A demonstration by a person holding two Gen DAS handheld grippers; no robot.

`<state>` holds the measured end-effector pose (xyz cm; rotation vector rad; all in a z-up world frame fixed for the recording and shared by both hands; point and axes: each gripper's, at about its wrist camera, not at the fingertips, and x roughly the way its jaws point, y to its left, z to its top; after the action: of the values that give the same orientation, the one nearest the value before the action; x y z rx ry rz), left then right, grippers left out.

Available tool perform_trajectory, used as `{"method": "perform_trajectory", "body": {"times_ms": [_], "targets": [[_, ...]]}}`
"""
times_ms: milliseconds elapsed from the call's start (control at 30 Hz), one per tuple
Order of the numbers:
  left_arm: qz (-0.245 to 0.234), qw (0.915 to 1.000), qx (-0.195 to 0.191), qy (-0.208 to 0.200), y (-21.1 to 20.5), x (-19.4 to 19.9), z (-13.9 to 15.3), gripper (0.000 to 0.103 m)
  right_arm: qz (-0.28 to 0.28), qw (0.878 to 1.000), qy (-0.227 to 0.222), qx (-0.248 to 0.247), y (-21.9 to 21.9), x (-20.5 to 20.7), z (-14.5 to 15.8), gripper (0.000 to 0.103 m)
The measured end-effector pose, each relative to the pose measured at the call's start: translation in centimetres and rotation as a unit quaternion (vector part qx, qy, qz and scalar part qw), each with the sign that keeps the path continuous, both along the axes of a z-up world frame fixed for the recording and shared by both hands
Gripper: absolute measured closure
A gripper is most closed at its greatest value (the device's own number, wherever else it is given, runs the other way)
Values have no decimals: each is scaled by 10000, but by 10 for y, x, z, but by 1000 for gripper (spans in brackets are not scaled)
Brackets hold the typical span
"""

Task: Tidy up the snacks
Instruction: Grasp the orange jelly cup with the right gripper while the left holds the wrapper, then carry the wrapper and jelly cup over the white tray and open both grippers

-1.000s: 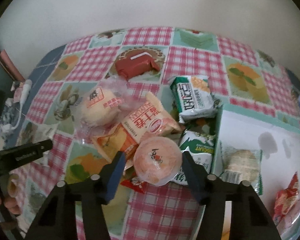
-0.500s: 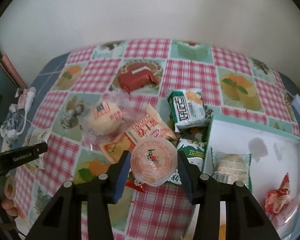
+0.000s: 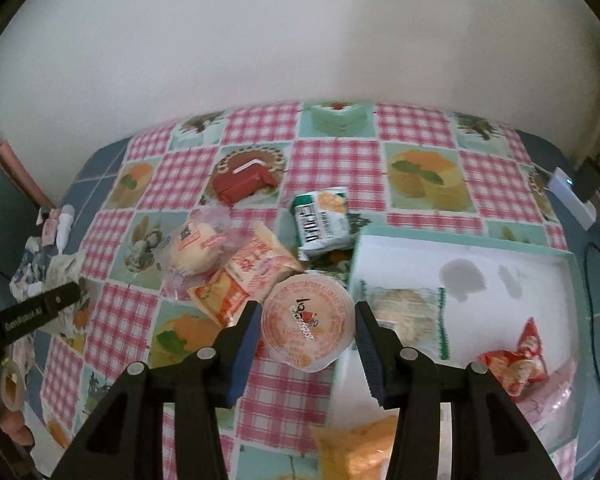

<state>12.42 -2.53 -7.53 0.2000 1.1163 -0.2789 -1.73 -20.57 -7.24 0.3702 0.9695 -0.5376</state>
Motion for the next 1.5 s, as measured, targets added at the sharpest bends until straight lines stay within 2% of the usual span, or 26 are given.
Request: {"method": "perform_trajectory", "body": {"times_ms": [433, 767, 900, 1200, 1500], "targets": [[-757, 9970, -113, -95, -81, -63, 25, 49, -939, 9954, -197, 6, -70, -70, 27, 53], [-1543, 9880, -85, -81, -152, -116, 32, 49, -1617, 9863, -333, 39, -122, -126, 35, 53], [-1857, 9823, 26, -236, -180, -138, 35, 49, -1797, 9833, -269, -54, -139, -143, 35, 53], [-2321, 9726, 98, -85, -226, -166, 17, 48, -2132, 9765, -263, 156, -169, -172, 24, 53], [-2617, 9646, 326, -11, -263, -180, -14, 48, -2152, 9759, -159, 329, -186, -173, 0, 53]]}}
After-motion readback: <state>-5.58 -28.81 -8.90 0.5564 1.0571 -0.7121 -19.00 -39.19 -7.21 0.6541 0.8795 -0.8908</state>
